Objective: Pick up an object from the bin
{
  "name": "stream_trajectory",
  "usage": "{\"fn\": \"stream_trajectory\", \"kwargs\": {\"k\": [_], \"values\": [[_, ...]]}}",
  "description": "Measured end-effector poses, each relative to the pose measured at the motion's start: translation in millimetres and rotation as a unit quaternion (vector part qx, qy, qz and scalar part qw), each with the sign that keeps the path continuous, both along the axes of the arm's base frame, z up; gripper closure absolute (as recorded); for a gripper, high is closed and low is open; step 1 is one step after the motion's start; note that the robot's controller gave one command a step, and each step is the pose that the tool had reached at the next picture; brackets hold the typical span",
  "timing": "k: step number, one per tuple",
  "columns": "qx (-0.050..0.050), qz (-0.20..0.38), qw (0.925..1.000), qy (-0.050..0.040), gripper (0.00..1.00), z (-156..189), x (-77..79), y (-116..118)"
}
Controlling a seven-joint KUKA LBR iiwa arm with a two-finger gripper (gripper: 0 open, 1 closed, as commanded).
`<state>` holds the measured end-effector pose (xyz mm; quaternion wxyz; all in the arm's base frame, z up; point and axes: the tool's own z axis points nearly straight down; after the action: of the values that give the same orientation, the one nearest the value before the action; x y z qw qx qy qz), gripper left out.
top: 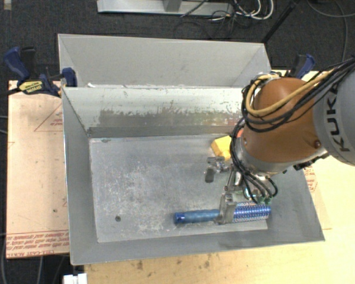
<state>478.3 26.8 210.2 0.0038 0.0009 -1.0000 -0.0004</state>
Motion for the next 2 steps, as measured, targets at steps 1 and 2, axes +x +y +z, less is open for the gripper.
{"fn": "stream_trajectory", "kwargs": {"k": [1,2], "values": [[0.0,0.061,0.9982,-0.005,0.0,-143.5,15.5,-101.2],[0.0,0.06,0.9982,-0.0078,0.0,-142.7,17.5,-100.2]]}}
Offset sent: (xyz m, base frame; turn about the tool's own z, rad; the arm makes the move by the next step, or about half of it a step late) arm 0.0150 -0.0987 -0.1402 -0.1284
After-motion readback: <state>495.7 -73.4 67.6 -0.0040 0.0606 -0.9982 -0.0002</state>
